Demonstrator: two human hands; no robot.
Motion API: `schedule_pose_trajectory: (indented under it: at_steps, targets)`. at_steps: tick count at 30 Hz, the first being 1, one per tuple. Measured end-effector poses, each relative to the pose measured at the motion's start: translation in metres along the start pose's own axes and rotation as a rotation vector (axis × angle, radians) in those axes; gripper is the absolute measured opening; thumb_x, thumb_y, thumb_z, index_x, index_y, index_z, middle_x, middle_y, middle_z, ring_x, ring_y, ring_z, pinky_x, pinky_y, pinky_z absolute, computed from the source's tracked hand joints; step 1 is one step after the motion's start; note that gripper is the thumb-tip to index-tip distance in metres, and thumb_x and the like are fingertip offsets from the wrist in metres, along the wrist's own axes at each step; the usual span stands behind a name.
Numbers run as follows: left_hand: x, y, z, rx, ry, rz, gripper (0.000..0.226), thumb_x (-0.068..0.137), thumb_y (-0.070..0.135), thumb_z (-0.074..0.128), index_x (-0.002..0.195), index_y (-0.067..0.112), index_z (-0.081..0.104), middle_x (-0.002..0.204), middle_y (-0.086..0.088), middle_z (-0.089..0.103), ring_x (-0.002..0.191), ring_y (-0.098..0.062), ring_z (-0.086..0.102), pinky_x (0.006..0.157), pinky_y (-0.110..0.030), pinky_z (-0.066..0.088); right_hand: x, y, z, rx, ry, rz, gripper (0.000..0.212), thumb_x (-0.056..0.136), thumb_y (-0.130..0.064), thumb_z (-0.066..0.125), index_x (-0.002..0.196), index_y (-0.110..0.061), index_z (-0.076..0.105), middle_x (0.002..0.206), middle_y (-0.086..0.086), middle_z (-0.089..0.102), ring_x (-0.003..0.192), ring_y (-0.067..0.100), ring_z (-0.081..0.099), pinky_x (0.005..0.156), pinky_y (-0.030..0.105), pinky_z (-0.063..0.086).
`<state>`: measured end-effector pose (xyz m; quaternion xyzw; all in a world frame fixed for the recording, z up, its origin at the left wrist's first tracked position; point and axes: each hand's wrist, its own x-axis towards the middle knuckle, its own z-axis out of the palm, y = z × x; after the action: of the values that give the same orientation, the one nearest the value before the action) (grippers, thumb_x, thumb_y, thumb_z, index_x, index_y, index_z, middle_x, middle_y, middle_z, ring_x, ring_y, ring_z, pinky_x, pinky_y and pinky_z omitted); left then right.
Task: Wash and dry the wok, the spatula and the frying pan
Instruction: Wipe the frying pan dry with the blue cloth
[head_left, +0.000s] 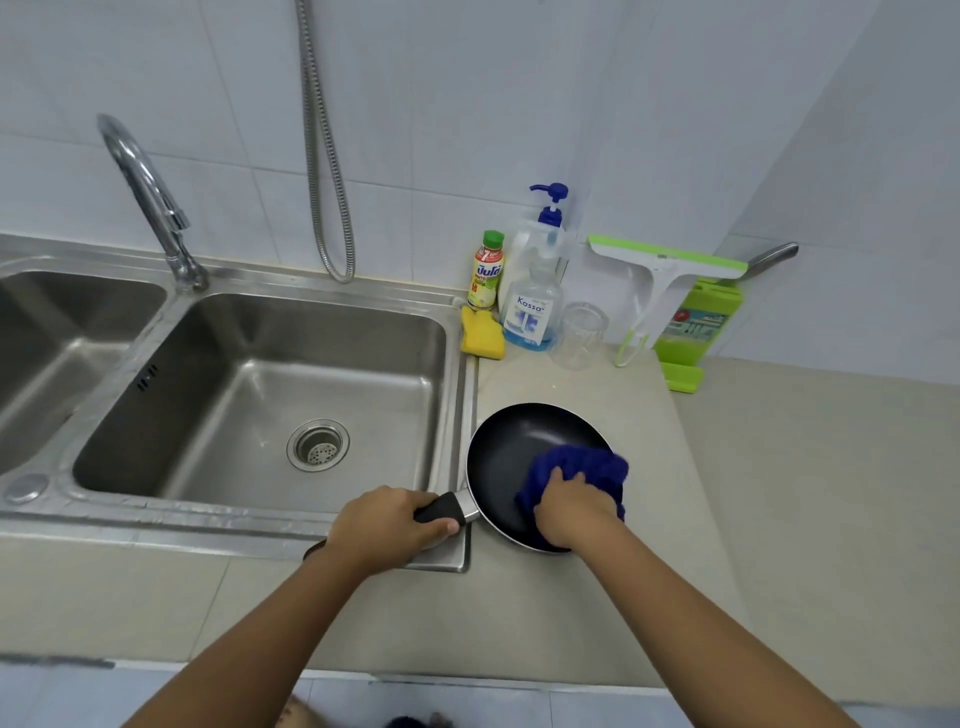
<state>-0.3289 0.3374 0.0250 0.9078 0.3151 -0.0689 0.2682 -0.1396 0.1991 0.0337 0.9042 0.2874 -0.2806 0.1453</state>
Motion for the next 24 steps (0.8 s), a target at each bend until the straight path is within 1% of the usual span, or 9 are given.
schedule_pose_trajectory:
  at_steps: [3,5,8,13,15,16,19,21,24]
  targets:
    - [0.002,-0.002,-0.001,-0.01,-0.027,0.013,0.032,0.08,0.066,0.052,0.091,0.038,0.062,0.076,0.01,0.066,0.072,-0.011,0.061,0.056,-0.025,0.039,-0.01,-0.01,0.005,0.145,0.026,-0.244,0.052,0.097,-0.021,0.039,0.149,-0.026,0.034,0.152,0.007,0.038,0.132,0.032,0.043,0.103,0.036,0.04]
    - [0.003,-0.002,-0.002,-0.023,-0.065,0.035,0.028,0.081,0.066,0.052,0.085,0.039,0.059,0.072,0.01,0.063,0.071,-0.011,0.06,0.055,-0.026,0.038,-0.004,-0.018,0.007,0.286,0.06,-0.378,0.051,0.098,-0.02,0.04,0.147,-0.035,0.036,0.158,-0.003,0.026,0.142,0.03,0.03,0.11,0.037,0.032]
    - [0.003,-0.001,-0.004,-0.009,-0.072,0.044,0.031,0.083,0.064,0.052,0.094,0.038,0.063,0.073,0.01,0.062,0.071,-0.012,0.059,0.056,-0.026,0.038,0.011,-0.019,0.003,0.382,0.071,-0.467,0.051,0.101,-0.032,0.041,0.15,-0.036,0.026,0.161,-0.008,0.012,0.149,0.027,0.004,0.118,0.04,0.009]
    - [-0.002,0.001,0.001,0.029,0.013,0.017,0.034,0.081,0.068,0.049,0.097,0.04,0.061,0.078,0.011,0.066,0.075,-0.014,0.061,0.057,-0.026,0.038,0.027,0.009,-0.015,0.29,0.069,-0.27,0.073,0.096,-0.055,0.041,0.154,-0.032,0.004,0.163,-0.004,-0.002,0.149,0.029,0.002,0.119,0.046,0.01]
    - [-0.003,0.001,0.003,0.039,0.04,0.011,0.037,0.082,0.068,0.048,0.1,0.039,0.062,0.082,0.011,0.067,0.077,-0.016,0.06,0.057,-0.026,0.038,0.018,0.01,-0.017,0.177,0.039,-0.114,0.074,0.097,-0.052,0.039,0.155,-0.022,0.005,0.162,0.003,0.008,0.146,0.031,0.018,0.114,0.045,0.024]
    - [-0.003,0.002,0.003,0.042,0.047,0.008,0.037,0.082,0.068,0.048,0.1,0.039,0.062,0.082,0.011,0.066,0.077,-0.016,0.059,0.057,-0.026,0.037,0.009,0.008,-0.02,0.08,0.018,-0.047,0.069,0.097,-0.046,0.04,0.154,-0.015,0.015,0.158,0.007,0.024,0.14,0.032,0.033,0.108,0.042,0.033]
    - [-0.004,0.004,0.002,0.055,0.048,0.004,0.038,0.082,0.069,0.048,0.098,0.037,0.063,0.082,0.011,0.065,0.077,-0.015,0.057,0.058,-0.027,0.037,-0.014,0.0,-0.027,-0.017,-0.044,-0.132,0.031,0.092,-0.023,0.043,0.111,-0.009,0.064,0.119,0.01,0.064,0.107,0.029,0.059,0.091,0.034,0.046]
    - [-0.004,0.005,0.001,0.06,0.039,-0.005,0.039,0.082,0.068,0.048,0.1,0.038,0.063,0.086,0.01,0.065,0.08,-0.017,0.058,0.062,-0.027,0.038,-0.021,-0.007,-0.03,0.179,-0.106,-0.267,0.019,0.09,-0.018,0.047,0.076,-0.016,0.059,0.094,0.008,0.065,0.086,0.025,0.057,0.076,0.032,0.041]
    - [-0.003,0.008,-0.001,0.056,0.009,-0.014,0.04,0.083,0.067,0.048,0.106,0.038,0.064,0.09,0.01,0.067,0.082,-0.015,0.06,0.062,-0.026,0.038,-0.03,-0.02,-0.017,0.538,-0.079,-0.36,0.027,0.09,-0.017,0.048,0.064,-0.017,0.04,0.068,0.0,0.047,0.066,0.017,0.043,0.064,0.032,0.032]
